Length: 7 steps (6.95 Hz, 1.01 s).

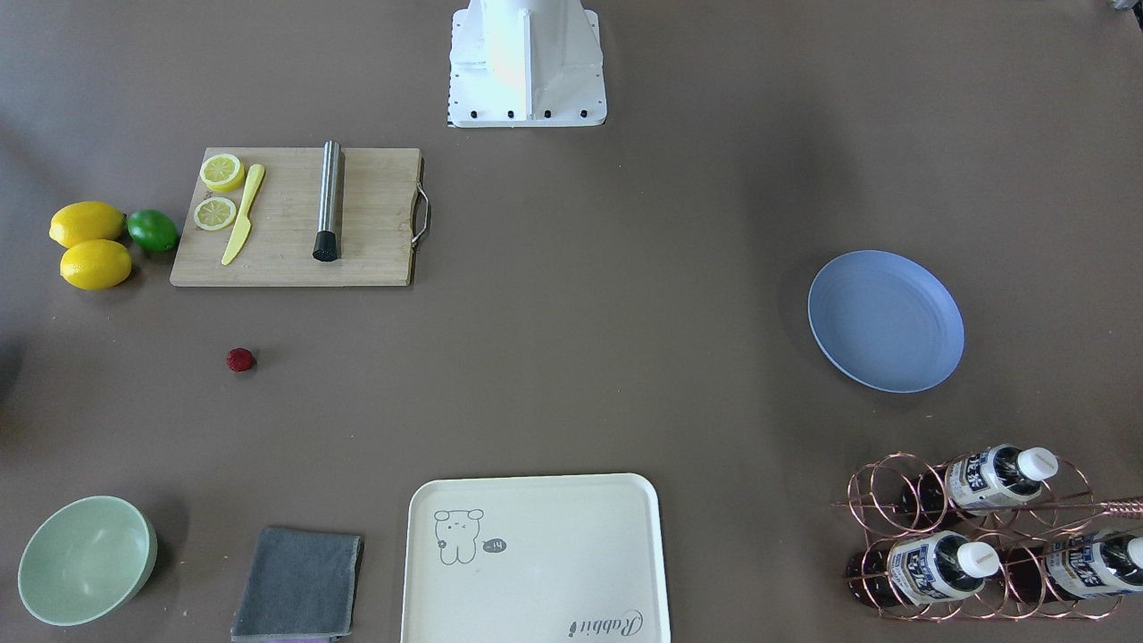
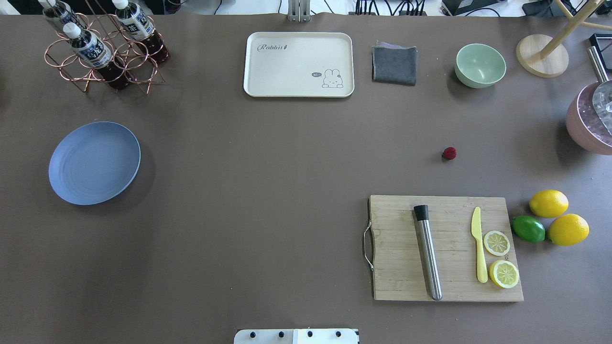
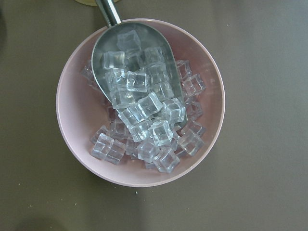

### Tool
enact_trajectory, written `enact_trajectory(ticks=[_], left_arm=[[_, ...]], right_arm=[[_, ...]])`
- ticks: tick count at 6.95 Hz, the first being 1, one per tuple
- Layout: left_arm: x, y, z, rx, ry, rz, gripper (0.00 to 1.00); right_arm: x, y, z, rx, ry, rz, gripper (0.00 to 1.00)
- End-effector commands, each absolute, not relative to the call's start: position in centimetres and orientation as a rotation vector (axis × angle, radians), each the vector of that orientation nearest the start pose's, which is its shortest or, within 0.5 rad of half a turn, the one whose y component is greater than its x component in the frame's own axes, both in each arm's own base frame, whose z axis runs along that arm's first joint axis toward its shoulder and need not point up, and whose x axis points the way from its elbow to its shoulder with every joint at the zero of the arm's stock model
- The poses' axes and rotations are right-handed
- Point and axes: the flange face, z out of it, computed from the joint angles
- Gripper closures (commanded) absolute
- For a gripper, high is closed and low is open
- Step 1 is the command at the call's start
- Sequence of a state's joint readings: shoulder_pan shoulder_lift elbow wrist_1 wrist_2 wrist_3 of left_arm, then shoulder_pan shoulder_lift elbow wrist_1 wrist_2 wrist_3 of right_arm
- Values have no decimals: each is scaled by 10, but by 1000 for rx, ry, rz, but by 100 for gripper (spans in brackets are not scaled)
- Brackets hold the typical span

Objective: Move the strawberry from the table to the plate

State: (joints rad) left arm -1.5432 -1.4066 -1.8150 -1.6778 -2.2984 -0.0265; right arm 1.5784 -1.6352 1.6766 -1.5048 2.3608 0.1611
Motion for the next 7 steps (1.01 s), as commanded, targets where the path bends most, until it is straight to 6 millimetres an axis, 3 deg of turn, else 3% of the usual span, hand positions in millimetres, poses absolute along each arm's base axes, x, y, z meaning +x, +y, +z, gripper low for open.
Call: enact_trajectory(ticks=[1,4,7], left_arm=[[-54,-435,608,152,730,67,2],[-54,-439,606,157,730,69,2],[-54,-438,607,153,728,65,2]], right_arm=[[67,-469,629,43,-794,118,0],[74,-456,628,56,-795,129,0],[74,-457,628,55,-795,130,0]])
